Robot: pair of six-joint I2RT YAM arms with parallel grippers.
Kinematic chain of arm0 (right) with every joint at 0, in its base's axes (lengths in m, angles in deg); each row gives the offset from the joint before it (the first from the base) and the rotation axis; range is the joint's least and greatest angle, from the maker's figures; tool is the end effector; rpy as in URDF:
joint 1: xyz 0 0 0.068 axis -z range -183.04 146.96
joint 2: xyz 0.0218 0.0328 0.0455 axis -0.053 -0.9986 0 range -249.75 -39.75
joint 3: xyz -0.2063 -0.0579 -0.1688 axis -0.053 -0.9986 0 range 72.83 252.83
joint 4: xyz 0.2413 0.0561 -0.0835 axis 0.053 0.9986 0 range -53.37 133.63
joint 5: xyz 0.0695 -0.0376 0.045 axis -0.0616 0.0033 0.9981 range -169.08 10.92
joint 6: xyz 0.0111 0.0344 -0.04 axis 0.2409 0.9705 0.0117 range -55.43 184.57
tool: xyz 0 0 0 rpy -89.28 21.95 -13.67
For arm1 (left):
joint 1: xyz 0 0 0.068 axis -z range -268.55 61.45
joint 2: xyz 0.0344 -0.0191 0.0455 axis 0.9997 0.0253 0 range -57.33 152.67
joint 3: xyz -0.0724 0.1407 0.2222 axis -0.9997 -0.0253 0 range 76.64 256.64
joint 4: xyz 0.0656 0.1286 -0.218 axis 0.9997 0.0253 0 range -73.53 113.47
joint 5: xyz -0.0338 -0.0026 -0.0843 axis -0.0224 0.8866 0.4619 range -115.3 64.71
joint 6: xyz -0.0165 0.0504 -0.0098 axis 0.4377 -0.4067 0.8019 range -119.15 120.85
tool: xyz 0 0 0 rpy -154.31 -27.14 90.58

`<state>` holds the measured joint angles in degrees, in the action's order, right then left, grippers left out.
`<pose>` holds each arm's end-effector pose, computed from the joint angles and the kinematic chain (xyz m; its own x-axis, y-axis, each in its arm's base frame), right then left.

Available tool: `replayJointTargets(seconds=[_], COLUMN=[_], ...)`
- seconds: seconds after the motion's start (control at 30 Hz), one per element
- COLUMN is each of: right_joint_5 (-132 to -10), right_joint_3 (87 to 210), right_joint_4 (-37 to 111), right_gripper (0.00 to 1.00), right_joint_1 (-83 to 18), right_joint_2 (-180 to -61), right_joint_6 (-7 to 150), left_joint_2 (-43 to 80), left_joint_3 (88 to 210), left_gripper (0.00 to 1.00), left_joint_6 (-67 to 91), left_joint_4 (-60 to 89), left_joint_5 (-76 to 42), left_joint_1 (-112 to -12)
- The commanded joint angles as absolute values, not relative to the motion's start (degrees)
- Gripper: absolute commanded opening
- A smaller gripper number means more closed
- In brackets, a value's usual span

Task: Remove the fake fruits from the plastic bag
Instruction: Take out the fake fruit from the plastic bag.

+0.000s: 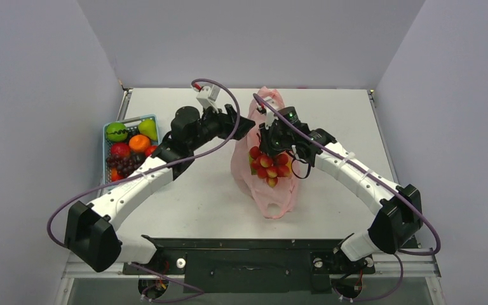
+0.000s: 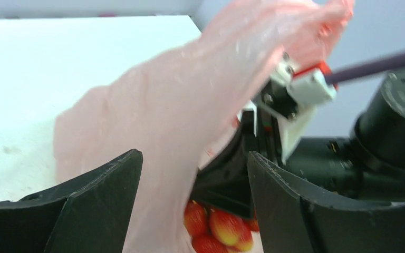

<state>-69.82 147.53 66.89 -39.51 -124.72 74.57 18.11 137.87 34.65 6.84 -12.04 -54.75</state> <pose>0.2632 0.2018 0.3208 -0.6336 -0.2554 -0.7303 -0.5839 0.7771 0.2349 0.2565 -0.1815 0.3583 -0.4620 -0.3422 -0.8182 0.5708 0.5913 -0.5697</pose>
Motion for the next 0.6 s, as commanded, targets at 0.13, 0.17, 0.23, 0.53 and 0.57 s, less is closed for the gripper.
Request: replayJointTargets(seconds=[0.13, 0.17, 0.23, 0.53, 0.57], right_joint_5=[-67.5, -67.4, -66.9, -70.5, -70.8], right_joint_3=[145.1, 144.7, 144.4, 147.2, 147.5], right_joint_4=[63.9, 64.0, 63.9, 58.3, 57.8], right_gripper=[0.00, 0.00, 0.00, 0.00, 0.00], right_joint_1=[-40.0, -40.0, -40.1, -39.4, -39.2], right_joint_2=[-119.3, -117.9, -115.7, -110.4, -110.5], right_joint_6=[76.8, 76.9, 77.2, 78.2, 78.3], left_joint_2=[28.7, 29.4, 31.5, 27.2, 24.9], left_joint_3=[151.1, 152.0, 153.3, 154.4, 153.1], left_gripper=[0.63, 0.62, 0.60, 0.64, 0.65], left_joint_6=[29.5, 30.0, 29.8, 31.8, 32.1], left_joint_4=[12.3, 12.5, 12.9, 15.4, 15.3], left_joint_5=[-19.0, -18.9, -18.2, -7.1, -6.5], left_joint_1=[-57.1, -57.4, -58.1, -60.2, -60.4])
